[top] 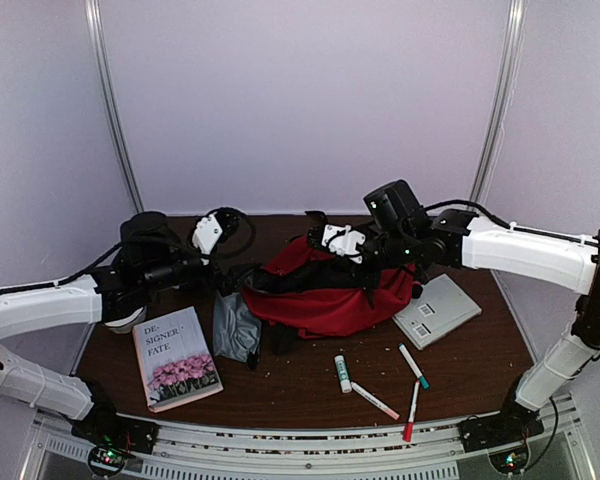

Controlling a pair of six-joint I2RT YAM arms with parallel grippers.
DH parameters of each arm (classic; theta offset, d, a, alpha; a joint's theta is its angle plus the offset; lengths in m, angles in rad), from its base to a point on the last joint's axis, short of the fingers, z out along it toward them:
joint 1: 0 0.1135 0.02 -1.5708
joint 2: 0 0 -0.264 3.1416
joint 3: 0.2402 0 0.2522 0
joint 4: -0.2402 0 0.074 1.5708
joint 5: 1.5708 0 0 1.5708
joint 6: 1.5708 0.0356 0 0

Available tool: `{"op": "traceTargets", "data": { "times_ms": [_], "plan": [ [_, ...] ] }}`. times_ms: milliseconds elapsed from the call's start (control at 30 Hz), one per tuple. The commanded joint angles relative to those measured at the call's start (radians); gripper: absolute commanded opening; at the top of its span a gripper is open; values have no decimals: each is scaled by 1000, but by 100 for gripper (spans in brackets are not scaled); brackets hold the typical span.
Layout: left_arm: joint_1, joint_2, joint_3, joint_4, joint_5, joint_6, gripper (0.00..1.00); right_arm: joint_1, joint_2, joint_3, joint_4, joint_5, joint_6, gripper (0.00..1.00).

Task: Pack the student bag
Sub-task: Pass from the right arm to the left

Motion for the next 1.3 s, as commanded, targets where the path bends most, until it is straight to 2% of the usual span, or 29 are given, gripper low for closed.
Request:
{"op": "traceTargets", "data": {
  "times_ms": [0, 133, 267, 433, 733, 767, 900, 933, 967, 1033, 1067, 1133, 1267],
  "plan": [
    [-63, 106, 80, 65, 75, 104, 83, -7, -98, -52, 53, -72, -3, 3],
    [-115, 192, 82, 172, 105, 83, 76, -33, -141, -104, 62, -147, 41, 3],
    [-147, 272, 84, 259, 99, 58, 75, -71, -165, -152, 82, -239, 80, 3],
    [-155, 382, 165, 228, 137, 65, 64, -98, -160, -178, 122, -263, 100, 3],
    [-168, 541, 217, 362, 55, 118, 55, -164, -185, -197, 119, -354, 124, 3],
    [-168, 553, 225, 366, 50, 119, 52, -171, -188, -200, 116, -364, 124, 3],
    [-168, 581, 275, 311, 15, 137, 23, -205, -198, -197, 87, -418, 125, 5],
    [-169, 584, 280, 304, -1, 143, 13, -220, -201, -193, 77, -445, 136, 7],
    [-169, 583, 283, 300, -21, 151, 0, -234, -202, -187, 65, -472, 151, 13],
    [-170, 578, 285, 291, -68, 161, 0, -266, -211, -179, 50, -494, 209, 37],
    [-169, 571, 289, 279, -91, 164, 0, -287, -220, -186, 59, -506, 247, 54],
    [-170, 553, 292, 256, -129, 160, 0, -339, -236, -203, 85, -522, 342, 62],
    [-170, 499, 269, 257, -169, 107, 0, -433, -211, -189, 24, -358, 493, 64]
  ]
}}
